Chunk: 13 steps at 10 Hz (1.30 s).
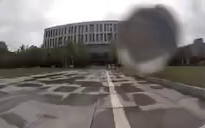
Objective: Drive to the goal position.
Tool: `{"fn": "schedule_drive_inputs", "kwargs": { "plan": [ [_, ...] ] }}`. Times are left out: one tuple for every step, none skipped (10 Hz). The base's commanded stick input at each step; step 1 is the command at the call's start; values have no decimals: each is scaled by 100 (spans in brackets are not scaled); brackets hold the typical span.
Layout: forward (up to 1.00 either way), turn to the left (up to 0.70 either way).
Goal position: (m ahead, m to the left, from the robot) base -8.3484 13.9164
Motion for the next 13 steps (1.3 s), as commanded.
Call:
{"fn": "schedule_drive_inputs", "kwargs": {
  "plan": [
    [70, 0],
    [70, 0],
    [70, 0],
    [70, 0],
    [70, 0],
    [70, 0],
    [70, 0],
    [70, 0],
    [70, 0],
    [70, 0],
    [70, 0],
    [70, 0],
    [70, 0]
  ]
}}
